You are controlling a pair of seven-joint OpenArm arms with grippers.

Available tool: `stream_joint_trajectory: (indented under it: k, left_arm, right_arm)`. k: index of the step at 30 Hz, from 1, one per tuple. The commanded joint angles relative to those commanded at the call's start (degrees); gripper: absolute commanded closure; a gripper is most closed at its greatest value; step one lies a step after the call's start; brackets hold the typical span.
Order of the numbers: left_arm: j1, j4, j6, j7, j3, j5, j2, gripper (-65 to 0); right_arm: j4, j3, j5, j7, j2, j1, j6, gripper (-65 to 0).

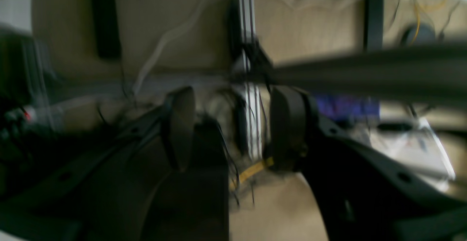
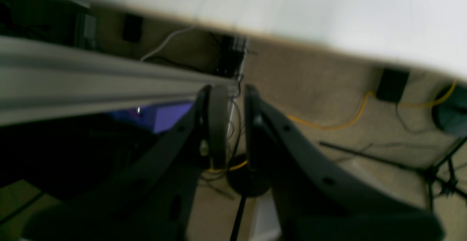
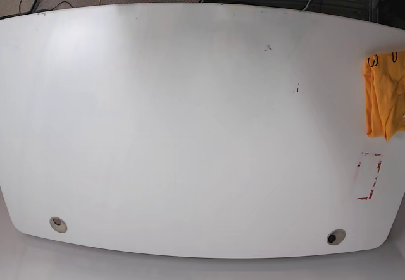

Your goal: Layout the t-shirt on the table in an organized manner, then fold the t-shirt properly

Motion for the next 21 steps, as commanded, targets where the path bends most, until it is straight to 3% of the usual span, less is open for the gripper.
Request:
stream_joint_trajectory:
  k: [8, 14, 21]
  left_arm:
    - [-2.4, -14.2, 0.1, -0.3, 6.9, 0.0, -5.1, -28.7]
    - [-13.2, -26.6, 0.1, -0.3, 8.4, 0.2, -5.6, -28.7]
    - [-21.9, -36.1, 0.3, -0.3, 10.8, 3.4, -5.6, -28.7]
  right_arm:
    - [-4.9, -0.1, -0.8, 0.0, -0.2, -1.0, 0.0, -7.3]
    - [-15.4, -0.1, -7.6, 0.1, -0.3, 5.0, 0.0, -7.3]
    - [-29.0, -0.1, -11.0, 2.2, 1.2, 12.7, 0.48, -7.3]
